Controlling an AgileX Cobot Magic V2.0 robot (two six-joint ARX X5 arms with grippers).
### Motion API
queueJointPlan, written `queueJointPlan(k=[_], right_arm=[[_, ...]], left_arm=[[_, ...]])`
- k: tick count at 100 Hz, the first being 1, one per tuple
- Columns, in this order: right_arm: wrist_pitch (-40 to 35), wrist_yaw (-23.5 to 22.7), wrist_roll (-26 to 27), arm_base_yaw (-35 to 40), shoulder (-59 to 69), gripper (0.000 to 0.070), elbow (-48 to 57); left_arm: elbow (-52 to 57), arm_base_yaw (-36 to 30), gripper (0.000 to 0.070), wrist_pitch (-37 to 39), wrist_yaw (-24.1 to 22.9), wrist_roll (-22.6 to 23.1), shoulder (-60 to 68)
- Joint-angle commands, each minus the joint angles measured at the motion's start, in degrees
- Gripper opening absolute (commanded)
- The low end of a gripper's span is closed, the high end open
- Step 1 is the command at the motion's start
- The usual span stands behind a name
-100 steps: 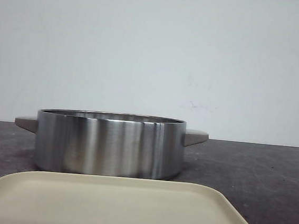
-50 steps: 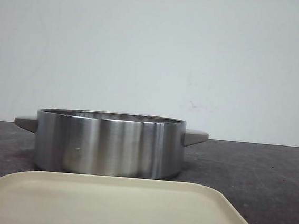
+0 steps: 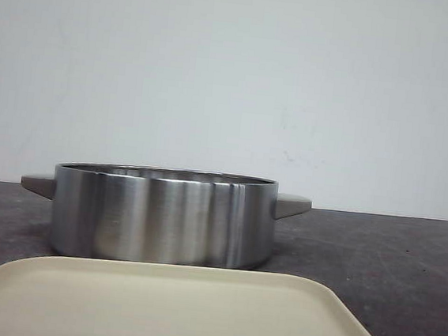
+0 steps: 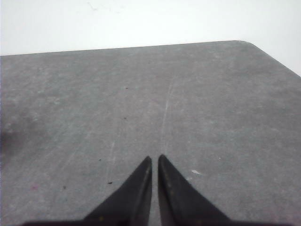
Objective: Steam buns
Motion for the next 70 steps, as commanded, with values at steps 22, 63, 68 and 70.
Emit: queueJointPlan(k=[22, 63, 68, 70], right_arm=[[0.7, 0.0, 0.5, -0.1, -0.1, 0.0025, -0.2], [0.7, 0.0, 0.5, -0.1, -0.1, 0.0025, -0.2], [0.6, 0.0, 0.5, -0.1, -0.1, 0.0025, -0.2], [0.7, 0.0, 0.5, -0.1, -0.1, 0.0025, -0.2]], left_arm=[[-1.1, 1.2, 0.0, -0.6, -0.1, 3.3, -0.1], [-1.0, 1.2, 0.0, -0.3, -0.1, 2.6, -0.1], [-1.0, 1.2, 0.0, -0.3, -0.1, 2.6, -0.1], [-1.0, 1.2, 0.0, -0.3, -0.1, 2.6, -0.1]])
